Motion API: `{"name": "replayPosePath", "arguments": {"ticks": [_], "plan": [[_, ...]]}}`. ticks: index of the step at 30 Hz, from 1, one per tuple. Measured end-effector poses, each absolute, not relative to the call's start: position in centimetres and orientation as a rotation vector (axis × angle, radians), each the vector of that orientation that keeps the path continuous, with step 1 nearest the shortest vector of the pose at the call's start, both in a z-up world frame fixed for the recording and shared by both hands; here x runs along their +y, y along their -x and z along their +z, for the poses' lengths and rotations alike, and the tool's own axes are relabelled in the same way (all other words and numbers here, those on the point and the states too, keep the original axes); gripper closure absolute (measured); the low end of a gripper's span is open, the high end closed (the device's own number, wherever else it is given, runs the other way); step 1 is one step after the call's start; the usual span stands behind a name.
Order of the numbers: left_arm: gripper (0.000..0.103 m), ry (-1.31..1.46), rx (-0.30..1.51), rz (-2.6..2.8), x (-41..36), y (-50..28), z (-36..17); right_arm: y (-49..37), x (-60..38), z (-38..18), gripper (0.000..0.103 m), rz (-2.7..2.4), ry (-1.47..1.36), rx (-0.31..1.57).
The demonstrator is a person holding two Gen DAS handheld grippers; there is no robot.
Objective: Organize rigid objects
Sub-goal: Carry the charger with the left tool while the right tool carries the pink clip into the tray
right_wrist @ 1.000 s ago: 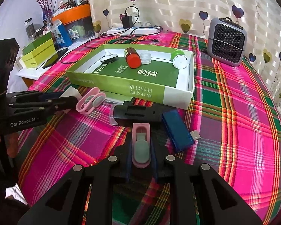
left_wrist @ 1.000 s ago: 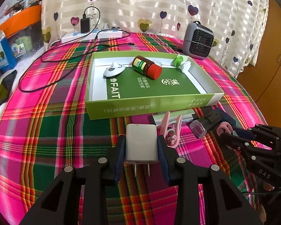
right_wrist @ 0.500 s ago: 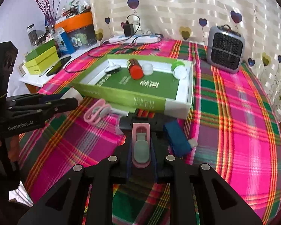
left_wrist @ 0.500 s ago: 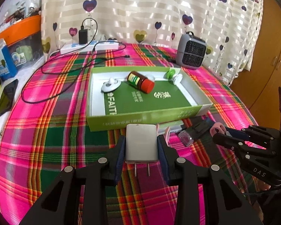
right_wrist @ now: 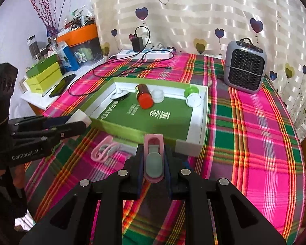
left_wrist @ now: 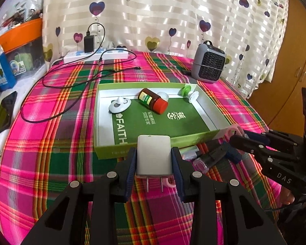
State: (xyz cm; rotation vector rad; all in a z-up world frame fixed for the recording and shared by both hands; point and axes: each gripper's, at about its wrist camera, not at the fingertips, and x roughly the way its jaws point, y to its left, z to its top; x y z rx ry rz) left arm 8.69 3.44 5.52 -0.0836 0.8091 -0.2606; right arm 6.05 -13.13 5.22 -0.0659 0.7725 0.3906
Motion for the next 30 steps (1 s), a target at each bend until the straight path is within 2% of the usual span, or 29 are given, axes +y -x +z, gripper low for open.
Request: {"name": "replayPosePath", "arguments": {"ticks": [30], "plan": [[0.071, 0.094, 0.827, -0.243, 3.8, -14.6, 5.4, -13.9, -11.4, 6.0, 0.085, 0.358, 0.085, 0.792]]}}
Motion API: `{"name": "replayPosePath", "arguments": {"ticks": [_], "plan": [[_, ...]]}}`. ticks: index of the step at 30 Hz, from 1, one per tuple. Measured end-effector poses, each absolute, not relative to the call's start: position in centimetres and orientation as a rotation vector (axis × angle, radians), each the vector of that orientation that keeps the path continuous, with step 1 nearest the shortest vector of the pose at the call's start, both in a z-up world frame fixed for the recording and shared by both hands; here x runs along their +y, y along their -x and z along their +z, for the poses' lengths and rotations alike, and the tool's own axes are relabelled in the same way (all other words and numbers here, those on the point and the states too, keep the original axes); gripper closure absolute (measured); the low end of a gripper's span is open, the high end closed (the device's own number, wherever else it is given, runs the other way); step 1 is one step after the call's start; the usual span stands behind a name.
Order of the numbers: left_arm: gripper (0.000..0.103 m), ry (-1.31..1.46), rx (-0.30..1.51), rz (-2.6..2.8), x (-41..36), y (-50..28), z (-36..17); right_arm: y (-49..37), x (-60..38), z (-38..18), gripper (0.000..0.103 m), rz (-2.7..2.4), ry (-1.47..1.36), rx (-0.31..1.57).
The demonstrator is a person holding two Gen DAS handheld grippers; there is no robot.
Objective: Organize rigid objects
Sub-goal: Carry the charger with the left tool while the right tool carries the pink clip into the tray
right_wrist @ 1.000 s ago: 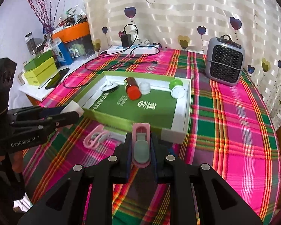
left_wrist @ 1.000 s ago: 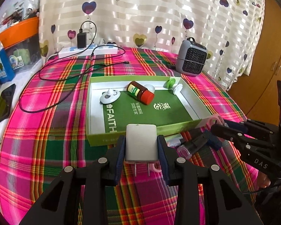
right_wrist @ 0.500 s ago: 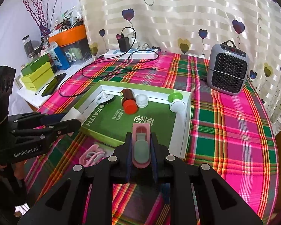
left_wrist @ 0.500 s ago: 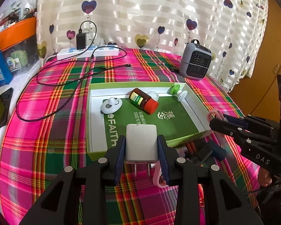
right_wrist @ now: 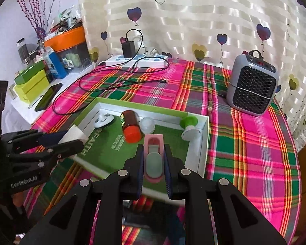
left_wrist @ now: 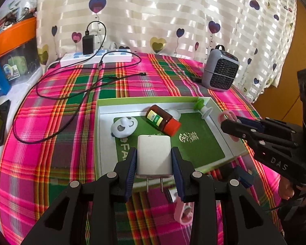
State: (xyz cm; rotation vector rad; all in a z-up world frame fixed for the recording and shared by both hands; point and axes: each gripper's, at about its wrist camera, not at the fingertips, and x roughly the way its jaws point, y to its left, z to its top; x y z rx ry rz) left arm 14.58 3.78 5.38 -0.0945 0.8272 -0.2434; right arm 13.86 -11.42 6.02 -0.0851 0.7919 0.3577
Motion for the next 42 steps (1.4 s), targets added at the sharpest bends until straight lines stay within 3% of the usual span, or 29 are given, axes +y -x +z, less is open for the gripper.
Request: {"name": "replayPosePath", "arguments": {"ticks": [19, 42], "plan": [[0.071, 0.095, 0.901, -0.224, 3.8, -18.8, 2.6, -21.0, -10.8, 2.6, 0.085, 0.319, 0.072, 0.893], [0.071, 0.029, 0.898, -0.169, 3.8, -20.0, 2.0, -22.6, -9.7, 1.3, 0.085, 0.317, 0.098, 0.916]]}}
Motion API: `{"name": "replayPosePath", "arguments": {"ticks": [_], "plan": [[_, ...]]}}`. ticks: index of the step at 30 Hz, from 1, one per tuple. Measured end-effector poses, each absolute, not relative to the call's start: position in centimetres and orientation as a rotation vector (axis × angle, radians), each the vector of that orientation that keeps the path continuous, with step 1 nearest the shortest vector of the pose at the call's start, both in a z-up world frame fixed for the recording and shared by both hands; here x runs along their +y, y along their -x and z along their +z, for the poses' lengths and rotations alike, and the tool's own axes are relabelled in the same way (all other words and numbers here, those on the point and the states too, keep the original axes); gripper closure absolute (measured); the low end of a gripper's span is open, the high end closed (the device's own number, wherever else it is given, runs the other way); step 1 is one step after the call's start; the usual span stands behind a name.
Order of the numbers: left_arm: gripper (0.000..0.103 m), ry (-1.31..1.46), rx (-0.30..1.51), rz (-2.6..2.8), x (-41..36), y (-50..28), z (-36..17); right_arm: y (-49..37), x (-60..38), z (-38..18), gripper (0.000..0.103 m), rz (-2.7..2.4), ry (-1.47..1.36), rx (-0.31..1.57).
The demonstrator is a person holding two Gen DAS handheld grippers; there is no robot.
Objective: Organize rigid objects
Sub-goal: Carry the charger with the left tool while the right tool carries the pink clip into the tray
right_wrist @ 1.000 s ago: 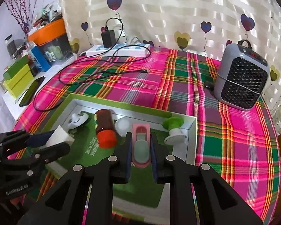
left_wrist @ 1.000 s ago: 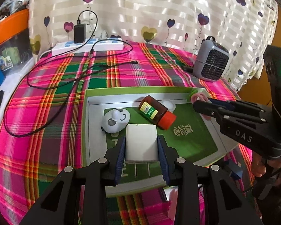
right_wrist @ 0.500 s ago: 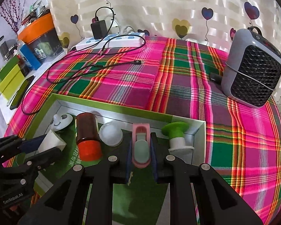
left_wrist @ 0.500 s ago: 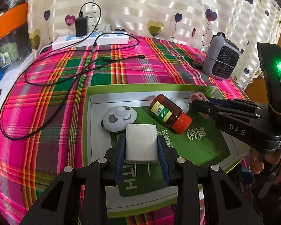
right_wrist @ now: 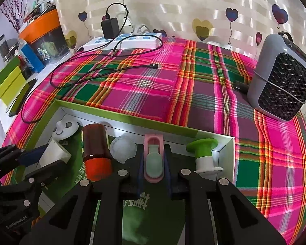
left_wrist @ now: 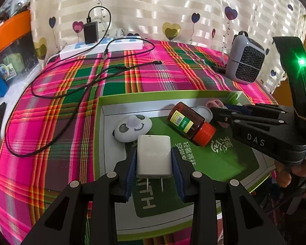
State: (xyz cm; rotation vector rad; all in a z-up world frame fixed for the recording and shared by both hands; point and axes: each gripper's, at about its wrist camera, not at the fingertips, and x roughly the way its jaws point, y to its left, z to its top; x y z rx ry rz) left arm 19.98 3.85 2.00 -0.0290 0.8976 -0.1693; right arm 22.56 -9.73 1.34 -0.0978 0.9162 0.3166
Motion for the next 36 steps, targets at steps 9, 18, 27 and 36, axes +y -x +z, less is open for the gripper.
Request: {"name": "replayPosePath", "arguments": {"ticks": [9, 18, 27, 36], "plan": [[0.071, 0.005, 0.896, -0.157, 3.6, -20.03, 1.81, -22.8, -9.49, 1.18, 0.085, 0.311, 0.113, 0.926], [0.071, -0.008, 0.896, -0.149, 3.46, -19.96, 1.77, -22.76, -9.57, 1.08, 0.085, 0.302, 0.112, 0.926], [0.071, -0.035, 0.9, -0.136, 3.19, -19.96, 1.72, -22.78, -9.58, 1.04, 0.081, 0.292, 0.112, 0.927], [0.068, -0.014, 0.894, -0.147, 3.35, -19.88, 1.86, -22.64, -10.04, 1.21, 0.079, 0.281, 0.083, 0.913]]}}
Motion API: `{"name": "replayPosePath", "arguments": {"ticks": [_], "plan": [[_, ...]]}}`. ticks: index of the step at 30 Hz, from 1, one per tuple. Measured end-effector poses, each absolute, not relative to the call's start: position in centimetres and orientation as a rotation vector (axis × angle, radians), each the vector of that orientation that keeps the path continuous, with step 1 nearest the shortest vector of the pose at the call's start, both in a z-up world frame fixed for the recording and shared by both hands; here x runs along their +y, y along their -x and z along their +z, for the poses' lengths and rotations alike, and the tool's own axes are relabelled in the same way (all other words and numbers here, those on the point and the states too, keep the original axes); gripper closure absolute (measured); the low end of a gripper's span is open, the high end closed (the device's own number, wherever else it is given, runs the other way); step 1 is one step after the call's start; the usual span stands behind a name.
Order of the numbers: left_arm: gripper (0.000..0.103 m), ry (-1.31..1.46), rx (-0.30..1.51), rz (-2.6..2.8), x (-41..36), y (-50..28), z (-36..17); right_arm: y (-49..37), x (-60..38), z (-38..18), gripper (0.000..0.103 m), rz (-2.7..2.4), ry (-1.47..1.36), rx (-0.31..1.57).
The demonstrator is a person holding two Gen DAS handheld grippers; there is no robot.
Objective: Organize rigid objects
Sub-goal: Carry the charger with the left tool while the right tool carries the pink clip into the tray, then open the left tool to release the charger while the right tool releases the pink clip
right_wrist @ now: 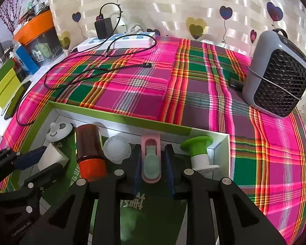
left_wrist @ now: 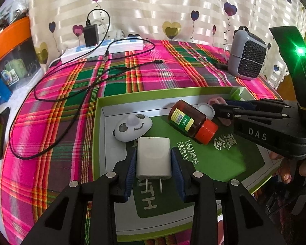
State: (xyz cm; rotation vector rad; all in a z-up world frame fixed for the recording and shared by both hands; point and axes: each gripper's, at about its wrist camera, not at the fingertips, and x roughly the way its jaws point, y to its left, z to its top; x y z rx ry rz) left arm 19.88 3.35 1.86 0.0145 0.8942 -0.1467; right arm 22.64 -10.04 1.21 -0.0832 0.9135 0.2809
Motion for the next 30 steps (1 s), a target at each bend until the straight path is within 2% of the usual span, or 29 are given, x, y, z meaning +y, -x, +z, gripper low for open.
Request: {"name": "replayPosePath", "arguments": {"ticks": [2, 5, 6, 30], "plan": [[0.066, -0.011, 0.892, -0.15, 3.4, -19.8, 1.9, -22.5, -10.1, 1.3, 0.078, 0.284, 0.075, 0.906], [0.065, -0.008, 0.887, -0.149, 3.6, -19.7, 2.1, -22.3, -10.2, 1.6, 0.063, 0.292, 0.062, 0.895], [0.065, -0.008, 0.884, -0.149, 3.4, -19.5, 2.2, -22.2, -10.2, 1.7, 0.062, 0.295, 0.059, 0.892], [0.065, 0.0, 0.795, -0.155, 3.6, -13.4, 5.0, -15.9, -12.5, 4.9, 0.062, 0.242, 0.005, 0.793]]}}
